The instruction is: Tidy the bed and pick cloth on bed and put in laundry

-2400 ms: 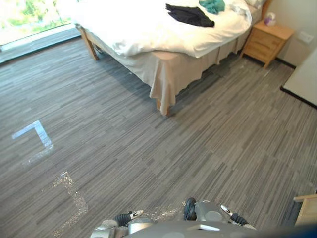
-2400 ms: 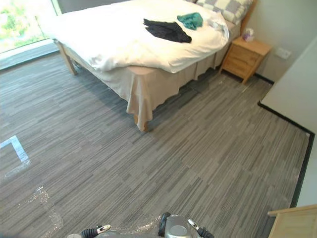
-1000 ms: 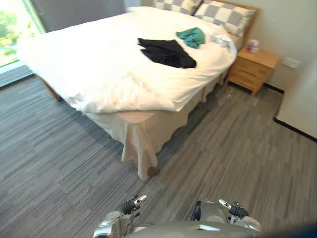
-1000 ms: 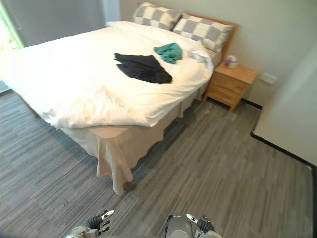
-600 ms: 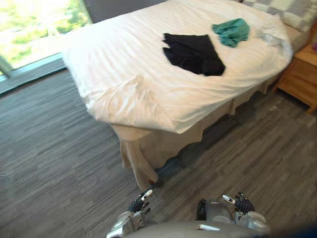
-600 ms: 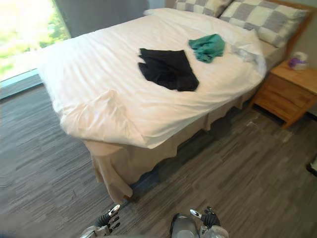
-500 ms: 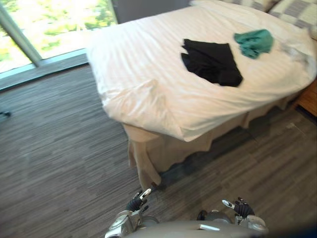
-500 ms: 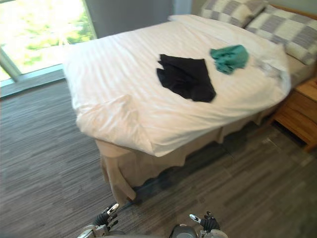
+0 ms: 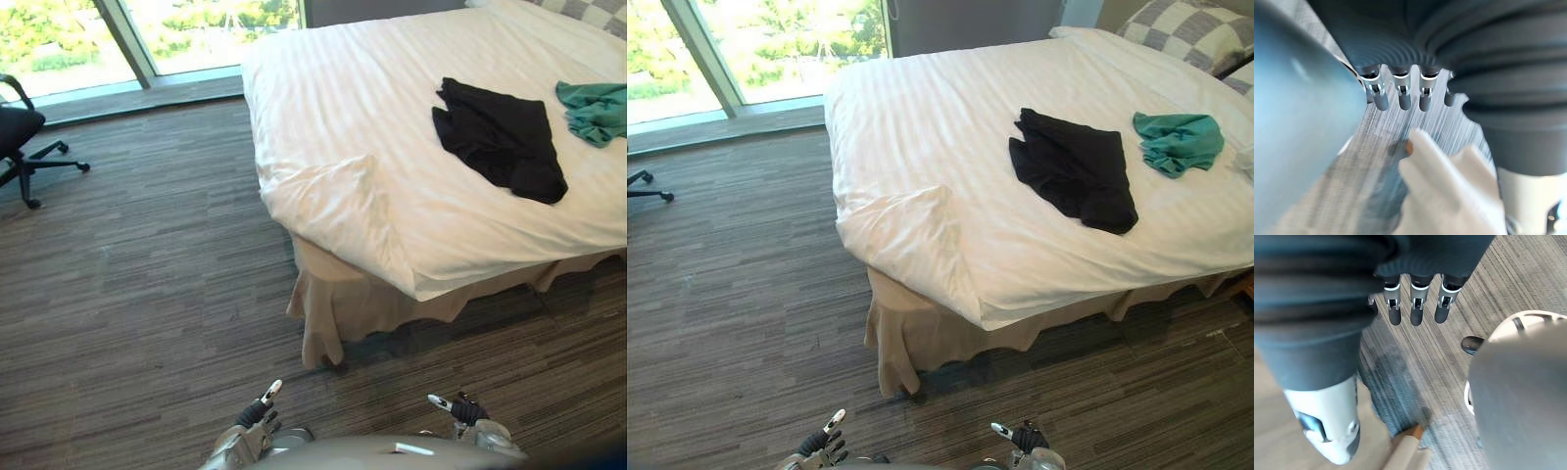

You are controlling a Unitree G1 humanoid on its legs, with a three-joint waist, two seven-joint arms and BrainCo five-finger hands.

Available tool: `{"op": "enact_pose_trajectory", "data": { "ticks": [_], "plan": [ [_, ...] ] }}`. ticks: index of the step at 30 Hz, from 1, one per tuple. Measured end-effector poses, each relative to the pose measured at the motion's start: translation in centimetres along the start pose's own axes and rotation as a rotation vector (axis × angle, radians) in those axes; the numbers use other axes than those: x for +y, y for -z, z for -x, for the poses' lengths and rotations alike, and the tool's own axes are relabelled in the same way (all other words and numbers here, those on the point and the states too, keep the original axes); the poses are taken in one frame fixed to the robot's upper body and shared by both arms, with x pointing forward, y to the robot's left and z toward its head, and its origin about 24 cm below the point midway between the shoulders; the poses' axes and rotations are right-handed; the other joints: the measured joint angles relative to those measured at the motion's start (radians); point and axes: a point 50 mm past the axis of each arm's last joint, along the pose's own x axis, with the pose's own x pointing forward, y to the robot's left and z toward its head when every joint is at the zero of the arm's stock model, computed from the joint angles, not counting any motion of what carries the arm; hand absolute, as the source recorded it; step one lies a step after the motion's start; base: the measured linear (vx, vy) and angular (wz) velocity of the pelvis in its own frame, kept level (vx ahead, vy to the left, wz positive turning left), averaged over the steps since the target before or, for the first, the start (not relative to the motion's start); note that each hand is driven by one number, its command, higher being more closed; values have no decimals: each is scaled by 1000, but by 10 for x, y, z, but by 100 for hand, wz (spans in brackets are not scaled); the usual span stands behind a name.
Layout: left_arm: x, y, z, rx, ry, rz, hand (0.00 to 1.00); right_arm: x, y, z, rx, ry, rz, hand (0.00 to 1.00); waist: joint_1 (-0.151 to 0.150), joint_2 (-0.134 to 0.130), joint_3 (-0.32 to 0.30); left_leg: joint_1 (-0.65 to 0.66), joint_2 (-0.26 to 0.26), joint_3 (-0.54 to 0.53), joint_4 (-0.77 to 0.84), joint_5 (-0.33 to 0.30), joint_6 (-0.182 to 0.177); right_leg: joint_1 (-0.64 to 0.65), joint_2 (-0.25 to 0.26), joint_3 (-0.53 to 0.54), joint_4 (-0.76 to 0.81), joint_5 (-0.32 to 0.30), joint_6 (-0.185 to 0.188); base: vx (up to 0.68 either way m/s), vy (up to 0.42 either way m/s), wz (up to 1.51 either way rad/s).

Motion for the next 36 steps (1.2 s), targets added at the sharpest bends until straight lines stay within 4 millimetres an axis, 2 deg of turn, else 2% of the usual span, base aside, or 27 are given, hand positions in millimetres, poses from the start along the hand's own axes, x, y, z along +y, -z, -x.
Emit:
{"op": "enact_pose_trajectory", "data": {
  "ticks": [3,5,7,8,10,11,13,16,17,18,19,21,23,24,26,29,32,35,36],
  "plan": [
    [12,-6,2,-75,-83,119,0,0,-7,-2,2,-7,-31,0,-1,-7,4,10,0,-14,-46,30,4,0,3,-18,-6,5,-1,-98,-22,19],
    [18,-23,4,-166,-134,183,0,-2,-9,-2,5,-14,-58,0,-3,-6,4,14,3,-23,-69,41,7,0,8,-29,-6,10,-6,-107,-17,18],
    [27,-56,11,-324,-193,221,0,-7,-13,-2,16,-24,-77,0,4,-8,4,6,3,-25,-73,45,11,-1,11,-30,-15,20,-7,-155,9,7],
    [30,-66,14,-368,-205,224,0,-8,-14,-2,16,-28,-86,0,4,-8,3,3,2,-26,-76,46,13,-2,11,-31,-20,22,-8,-173,27,4],
    [35,-111,25,-548,-233,188,0,-14,-21,-3,17,-44,-189,0,4,-3,4,-8,-2,-26,-78,45,11,-5,13,-31,-41,32,-4,-130,28,-1],
    [36,-122,29,-590,-237,176,0,-16,-22,-3,18,-44,-216,0,3,-1,4,-10,-3,-25,-78,43,14,-6,13,-30,-44,34,-3,-98,36,-2],
    [31,-164,43,-750,-239,143,0,-26,-25,-2,20,-45,-264,0,1,9,-6,-29,-4,-20,-78,43,16,-17,16,-27,-60,36,-1,-80,33,10],
    [22,-206,58,-891,-235,98,0,-37,-28,-1,11,-47,-284,0,0,16,-11,-35,-1,-6,-78,44,14,-17,24,-20,-77,36,-1,11,12,3],
    [18,-227,68,-956,-234,49,0,-39,-29,0,5,-47,-295,0,1,14,-15,-33,-1,4,-78,45,13,-19,26,-11,-78,48,-6,61,16,-9],
    [17,-235,72,-979,-234,21,0,-39,-29,0,4,-46,-300,0,1,15,-19,-33,0,5,-78,45,13,-18,29,-8,-79,50,-8,101,10,-13],
    [12,-250,79,-1023,-230,-30,0,-41,-28,0,2,-41,-314,0,1,16,-27,-32,0,10,-78,47,8,-19,33,1,-84,58,-12,93,-3,-9],
    [3,-268,89,-1083,-219,-98,0,-41,-29,0,0,-41,-314,0,1,18,-31,-29,1,20,-77,48,10,-19,38,9,-87,63,-12,135,3,-13],
    [-15,-292,108,-1179,-188,-250,0,-41,-27,0,-3,-36,-335,0,3,23,-33,-15,-1,38,-73,48,10,-19,42,27,-93,64,-14,177,8,-19],
    [-22,-298,113,-1203,-177,-290,0,-42,-25,1,-2,-31,-346,0,2,24,-33,-15,-2,40,-72,48,10,-19,41,30,-94,64,-14,143,19,-12],
    [-47,-321,131,-1292,-145,-438,0,-42,-18,1,4,-17,-361,0,2,27,-33,-7,-5,61,-72,48,9,-18,39,46,-97,65,-14,102,24,-16],
    [-67,-340,149,-1357,-145,-619,0,-42,-15,2,9,1,-362,0,-1,31,-33,12,-9,90,-72,45,5,-17,36,88,-97,65,-15,72,28,-30],
    [-86,-345,154,-1391,-113,-723,0,-45,-10,3,20,20,-365,0,-15,38,-33,14,-13,98,-72,44,5,-21,32,95,-96,65,-15,17,15,-12],
    [-109,-336,145,-1370,-103,-912,0,-46,-10,3,21,51,-390,0,-28,63,-18,-15,-13,118,-72,44,5,-79,23,121,-60,63,-16,-48,22,-20],
    [-127,-333,142,-1369,-100,-1002,0,-46,-10,3,23,64,-399,0,-30,77,-8,-45,-12,119,-72,44,6,-126,17,131,-29,58,-23,-87,30,-7]
  ]
}}
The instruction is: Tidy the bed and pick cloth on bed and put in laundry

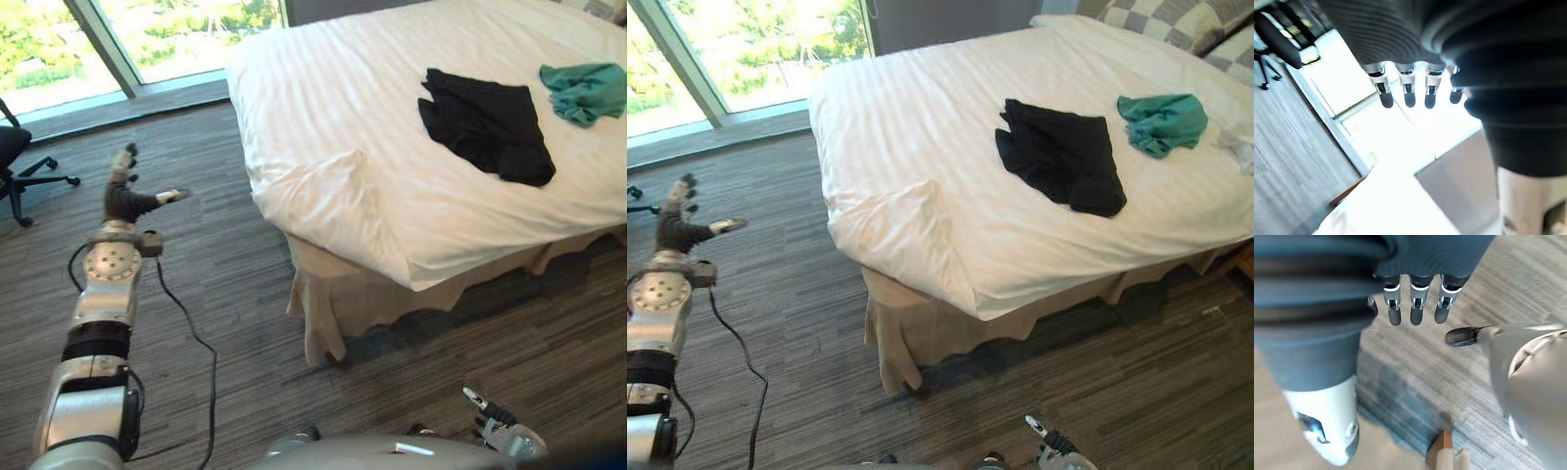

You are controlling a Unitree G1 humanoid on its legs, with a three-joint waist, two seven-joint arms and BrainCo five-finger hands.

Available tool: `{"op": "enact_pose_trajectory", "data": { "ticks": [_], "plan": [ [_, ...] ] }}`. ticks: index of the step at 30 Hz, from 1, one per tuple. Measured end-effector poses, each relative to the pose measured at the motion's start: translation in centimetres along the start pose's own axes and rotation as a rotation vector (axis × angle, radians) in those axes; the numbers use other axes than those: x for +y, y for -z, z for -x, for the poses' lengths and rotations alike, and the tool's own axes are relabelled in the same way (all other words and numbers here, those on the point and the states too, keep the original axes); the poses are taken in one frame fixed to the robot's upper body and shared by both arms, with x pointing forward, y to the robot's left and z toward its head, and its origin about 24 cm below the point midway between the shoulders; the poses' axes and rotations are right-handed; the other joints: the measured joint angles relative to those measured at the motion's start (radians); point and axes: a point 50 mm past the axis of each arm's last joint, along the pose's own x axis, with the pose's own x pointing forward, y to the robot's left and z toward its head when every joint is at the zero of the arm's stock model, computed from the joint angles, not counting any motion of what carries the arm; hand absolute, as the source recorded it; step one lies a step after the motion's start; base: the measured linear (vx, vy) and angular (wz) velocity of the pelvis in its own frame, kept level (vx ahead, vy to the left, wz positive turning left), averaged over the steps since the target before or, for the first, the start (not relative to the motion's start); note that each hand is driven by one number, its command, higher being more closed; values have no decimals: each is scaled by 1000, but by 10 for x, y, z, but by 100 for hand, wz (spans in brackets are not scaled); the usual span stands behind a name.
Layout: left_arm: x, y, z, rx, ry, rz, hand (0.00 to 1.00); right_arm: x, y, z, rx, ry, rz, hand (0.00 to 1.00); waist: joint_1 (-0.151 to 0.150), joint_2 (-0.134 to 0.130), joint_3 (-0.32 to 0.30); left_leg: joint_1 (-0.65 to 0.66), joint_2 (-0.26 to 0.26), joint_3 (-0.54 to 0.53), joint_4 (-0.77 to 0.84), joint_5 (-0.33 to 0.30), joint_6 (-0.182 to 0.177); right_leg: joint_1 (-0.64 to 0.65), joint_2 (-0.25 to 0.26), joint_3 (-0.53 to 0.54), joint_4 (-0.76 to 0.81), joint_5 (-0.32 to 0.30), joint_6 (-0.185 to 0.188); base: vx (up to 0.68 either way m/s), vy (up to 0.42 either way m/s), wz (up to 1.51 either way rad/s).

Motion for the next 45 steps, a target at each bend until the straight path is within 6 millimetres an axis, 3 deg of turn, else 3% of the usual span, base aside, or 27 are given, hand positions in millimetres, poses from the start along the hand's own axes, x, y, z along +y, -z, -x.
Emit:
{"op": "enact_pose_trajectory", "data": {
  "ticks": [1,6,9,13,19,25,26,34,37,45],
  "plan": [
    [-14,-14,-9,-35,18,-45,0,3,-2,-1,-4,3,-12,0,-2,10,17,-34,-1,0,0,1,2,-53,-12,6,44,-11,-2,-100,34,0],
    [-29,-60,-42,-106,-24,-201,0,28,-30,-4,-78,-42,-19,0,-51,10,133,-141,-19,21,14,23,32,-229,-69,51,190,-42,-6,-166,25,-6],
    [-29,-82,-55,-123,-61,-287,0,37,-47,-4,-132,-53,-61,0,-82,28,185,-193,-34,42,13,41,46,-312,-87,85,228,-40,-6,-82,36,-20],
    [-21,-104,-65,-112,-170,-271,0,41,-58,-3,-181,-65,-46,0,-103,45,220,-237,-43,77,12,48,42,-392,-96,126,263,-41,-8,32,5,-19],
    [-20,-140,-76,-83,-296,-225,0,55,-84,5,-352,-127,-42,0,-102,47,270,-304,-48,136,32,52,34,-516,-116,190,349,-67,-31,89,-28,-11],
    [-22,-157,-76,-37,-358,-241,0,64,-102,13,-463,-173,-45,0,-98,39,300,-350,-48,207,52,45,22,-590,-121,234,381,-70,-33,25,-36,-10],
    [-18,-159,-77,-10,-368,-265,100,66,-106,16,-492,-188,-49,0,-100,38,301,-366,-49,219,56,39,16,-614,-123,243,390,-72,-31,11,-48,-11],
    [13,-175,-81,184,-346,-259,100,82,-141,34,-670,-298,-124,0,-102,31,325,-450,-53,283,69,30,3,-740,-132,291,428,-72,-31,40,-66,-8],
    [20,-172,-82,205,-353,-211,100,88,-151,40,-716,-332,-122,0,-103,29,327,-451,-53,303,75,30,3,-748,-131,301,430,-72,-31,80,-46,-7],
    [9,-155,-84,176,-239,-49,100,92,-160,47,-769,-356,-87,0,-107,23,331,-407,-58,355,82,29,2,-708,-141,311,430,-78,-21,105,-35,-3]
  ]
}}
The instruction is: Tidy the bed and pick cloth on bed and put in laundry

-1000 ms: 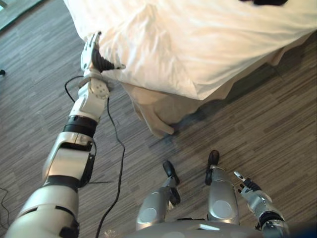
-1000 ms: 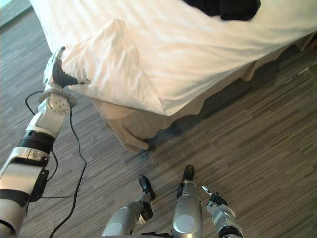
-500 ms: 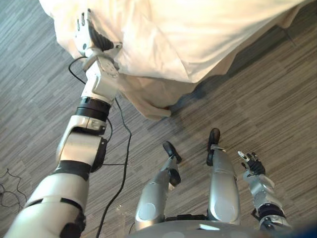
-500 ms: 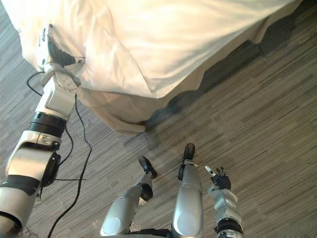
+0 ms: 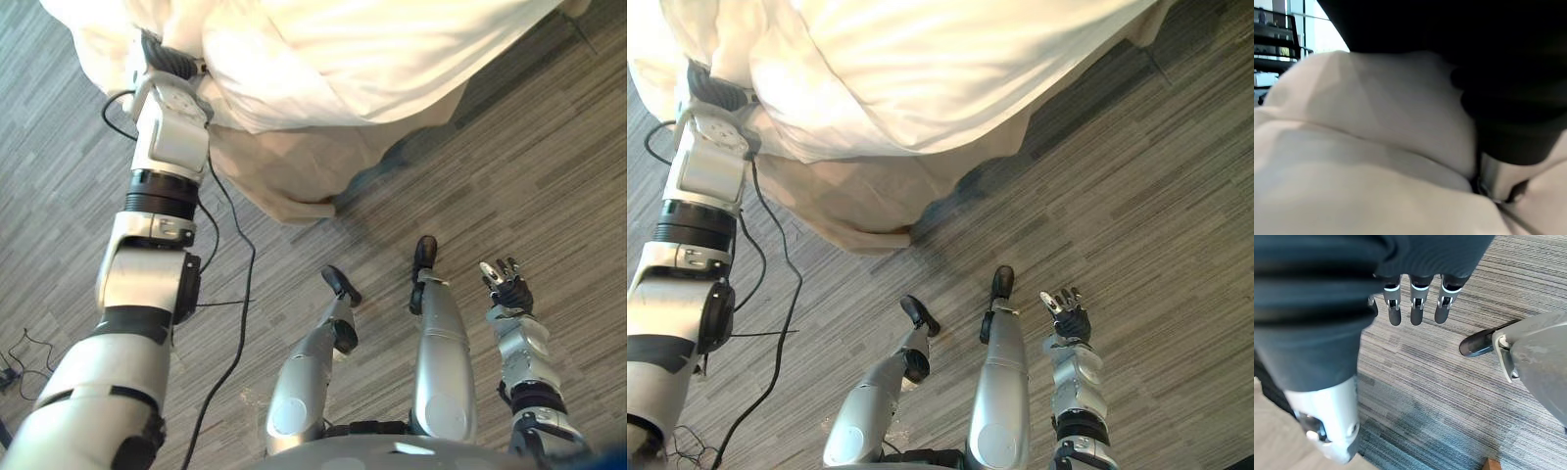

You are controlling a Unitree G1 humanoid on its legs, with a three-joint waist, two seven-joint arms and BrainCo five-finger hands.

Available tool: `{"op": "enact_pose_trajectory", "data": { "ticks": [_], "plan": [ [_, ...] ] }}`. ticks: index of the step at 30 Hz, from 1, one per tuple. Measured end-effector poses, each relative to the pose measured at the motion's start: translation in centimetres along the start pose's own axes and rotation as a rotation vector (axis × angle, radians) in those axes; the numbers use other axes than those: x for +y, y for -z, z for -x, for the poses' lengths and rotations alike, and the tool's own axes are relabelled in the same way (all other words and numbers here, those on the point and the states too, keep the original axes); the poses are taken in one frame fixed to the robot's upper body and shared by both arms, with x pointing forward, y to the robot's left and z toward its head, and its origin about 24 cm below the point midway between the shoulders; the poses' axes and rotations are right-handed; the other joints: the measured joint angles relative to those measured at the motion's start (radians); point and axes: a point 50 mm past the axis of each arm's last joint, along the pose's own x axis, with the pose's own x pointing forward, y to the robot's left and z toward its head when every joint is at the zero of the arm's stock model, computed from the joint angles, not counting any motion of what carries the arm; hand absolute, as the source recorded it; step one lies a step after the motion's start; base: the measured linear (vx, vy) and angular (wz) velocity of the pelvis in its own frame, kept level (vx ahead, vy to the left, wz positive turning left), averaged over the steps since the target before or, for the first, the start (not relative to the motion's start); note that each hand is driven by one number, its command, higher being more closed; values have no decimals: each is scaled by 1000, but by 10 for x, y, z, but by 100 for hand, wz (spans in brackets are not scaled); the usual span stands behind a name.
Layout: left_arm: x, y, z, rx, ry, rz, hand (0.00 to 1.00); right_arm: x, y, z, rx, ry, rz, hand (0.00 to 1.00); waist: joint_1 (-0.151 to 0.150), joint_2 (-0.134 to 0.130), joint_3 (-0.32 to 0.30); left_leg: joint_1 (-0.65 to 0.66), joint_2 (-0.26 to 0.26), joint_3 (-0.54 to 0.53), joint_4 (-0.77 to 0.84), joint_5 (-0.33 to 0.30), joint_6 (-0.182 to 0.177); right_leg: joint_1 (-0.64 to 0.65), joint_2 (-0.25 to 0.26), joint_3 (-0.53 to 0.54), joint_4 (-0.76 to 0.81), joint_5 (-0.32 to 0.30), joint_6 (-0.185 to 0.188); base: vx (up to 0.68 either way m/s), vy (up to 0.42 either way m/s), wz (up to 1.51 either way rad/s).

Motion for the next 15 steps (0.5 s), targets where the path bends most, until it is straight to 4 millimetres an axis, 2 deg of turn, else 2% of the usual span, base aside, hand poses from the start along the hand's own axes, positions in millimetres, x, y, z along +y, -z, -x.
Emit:
{"op": "enact_pose_trajectory", "data": {
  "ticks": [4,7,10,12,13,15],
  "plan": [
    [-16,8,3,-79,62,25,100,2,4,2,18,-19,64,0,-16,0,0,42,-14,-5,-6,-3,0,60,-27,-29,2,-10,14,63,-14,18],
    [-27,16,9,-133,109,28,100,0,11,5,49,-10,74,0,-14,0,-2,70,-22,-14,-17,-2,2,94,-38,-46,-1,-13,18,71,-21,19],
    [-39,39,22,-165,169,31,100,-6,27,9,126,33,84,0,-16,7,-9,108,-24,-48,-17,-1,3,163,-47,-83,-16,-17,24,105,-50,23],
    [-49,65,36,-161,234,28,100,-13,41,13,201,82,86,0,-15,21,-29,130,-19,-89,-17,1,6,222,-43,-119,-50,-15,27,145,-77,26],
    [-51,71,40,-162,248,26,100,-15,44,14,222,98,85,0,-14,25,-33,136,-18,-96,-17,2,7,238,-42,-128,-59,-14,28,151,-76,30],
    [-58,99,57,-144,317,44,100,-27,57,20,308,153,102,0,-12,46,-78,143,-13,-138,-17,4,10,288,-33,-165,-104,-4,41,128,-58,30]
  ]
}}
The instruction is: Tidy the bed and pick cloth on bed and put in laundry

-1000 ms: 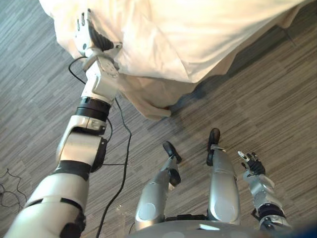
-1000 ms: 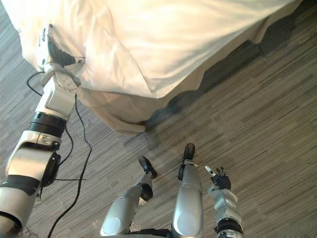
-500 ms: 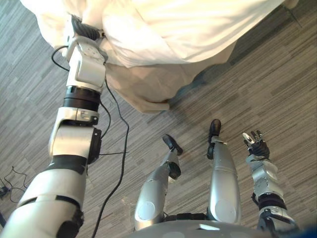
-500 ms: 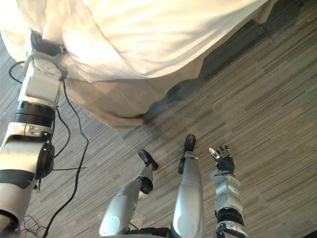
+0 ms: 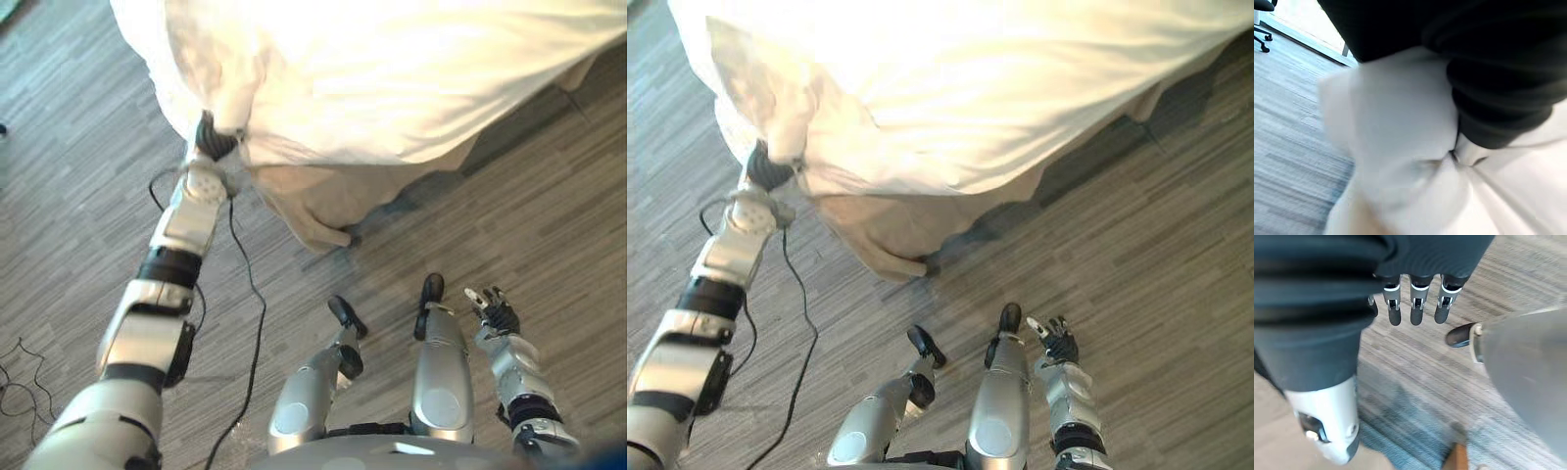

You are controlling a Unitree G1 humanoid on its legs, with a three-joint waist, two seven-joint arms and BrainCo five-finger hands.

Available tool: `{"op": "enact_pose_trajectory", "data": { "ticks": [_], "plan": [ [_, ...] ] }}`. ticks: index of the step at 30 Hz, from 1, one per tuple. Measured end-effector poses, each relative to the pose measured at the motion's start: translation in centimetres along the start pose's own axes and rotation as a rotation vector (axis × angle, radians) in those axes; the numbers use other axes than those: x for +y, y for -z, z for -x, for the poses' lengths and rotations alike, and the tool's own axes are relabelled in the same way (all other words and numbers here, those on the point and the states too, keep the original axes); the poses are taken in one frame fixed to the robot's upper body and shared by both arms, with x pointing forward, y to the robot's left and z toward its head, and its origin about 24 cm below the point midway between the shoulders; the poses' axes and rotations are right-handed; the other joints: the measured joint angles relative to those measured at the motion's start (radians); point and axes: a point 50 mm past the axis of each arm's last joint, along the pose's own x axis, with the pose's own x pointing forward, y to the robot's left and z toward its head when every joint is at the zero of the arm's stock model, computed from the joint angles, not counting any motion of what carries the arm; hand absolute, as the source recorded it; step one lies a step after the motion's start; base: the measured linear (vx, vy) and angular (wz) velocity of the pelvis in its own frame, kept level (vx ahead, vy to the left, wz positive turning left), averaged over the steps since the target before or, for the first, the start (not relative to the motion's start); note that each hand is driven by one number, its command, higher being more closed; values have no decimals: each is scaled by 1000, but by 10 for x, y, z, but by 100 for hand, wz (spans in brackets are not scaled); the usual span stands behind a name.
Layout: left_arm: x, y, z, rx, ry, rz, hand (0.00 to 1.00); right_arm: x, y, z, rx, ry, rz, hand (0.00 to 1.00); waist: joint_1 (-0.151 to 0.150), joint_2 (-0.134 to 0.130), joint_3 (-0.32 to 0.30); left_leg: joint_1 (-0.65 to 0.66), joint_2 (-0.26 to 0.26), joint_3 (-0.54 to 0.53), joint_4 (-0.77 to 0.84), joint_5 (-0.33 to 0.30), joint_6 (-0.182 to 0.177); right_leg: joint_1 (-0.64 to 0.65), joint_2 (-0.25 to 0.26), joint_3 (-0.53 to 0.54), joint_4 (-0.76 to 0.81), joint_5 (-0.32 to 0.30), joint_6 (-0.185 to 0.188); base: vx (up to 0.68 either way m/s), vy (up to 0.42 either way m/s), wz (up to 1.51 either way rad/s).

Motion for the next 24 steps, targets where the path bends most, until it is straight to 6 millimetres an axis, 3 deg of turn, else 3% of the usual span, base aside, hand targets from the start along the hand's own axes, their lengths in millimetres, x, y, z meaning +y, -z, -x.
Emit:
{"op": "enact_pose_trajectory", "data": {
  "ticks": [3,7,8,14,19,22,24],
  "plan": [
    [-6,18,18,-11,60,44,100,-12,10,2,61,56,-15,0,15,15,-35,52,10,-46,1,0,1,112,32,-37,-103,36,9,122,-43,9],
    [-15,37,43,-21,117,113,100,-22,24,7,126,91,-25,0,17,15,-107,99,22,-95,-1,0,1,235,69,-82,-238,81,16,117,-28,10],
    [-18,40,46,-21,123,125,0,-24,26,8,133,96,-26,0,17,16,-114,105,24,-98,-1,0,1,250,73,-85,-251,84,17,69,-21,11],
    [-48,76,85,87,174,220,0,-43,52,22,230,142,-65,0,24,9,-170,184,56,-147,-42,-2,-2,365,130,-136,-326,86,15,41,-45,11],
    [-73,103,117,219,221,261,0,-48,77,35,322,159,-102,0,44,-39,-212,225,75,-171,-56,-18,-5,426,158,-163,-356,85,13,22,-41,12],
    [-82,132,133,360,230,235,0,-45,91,41,368,136,-125,0,48,-67,-240,251,80,-172,-56,-30,-7,455,163,-169,-359,84,13,0,0,0],
    [-93,167,165,537,270,178,0,-40,101,46,392,121,-145,0,49,-83,-250,271,80,-172,-56,-35,-7,476,163,-174,-359,84,13,0,0,0]
  ]
}}
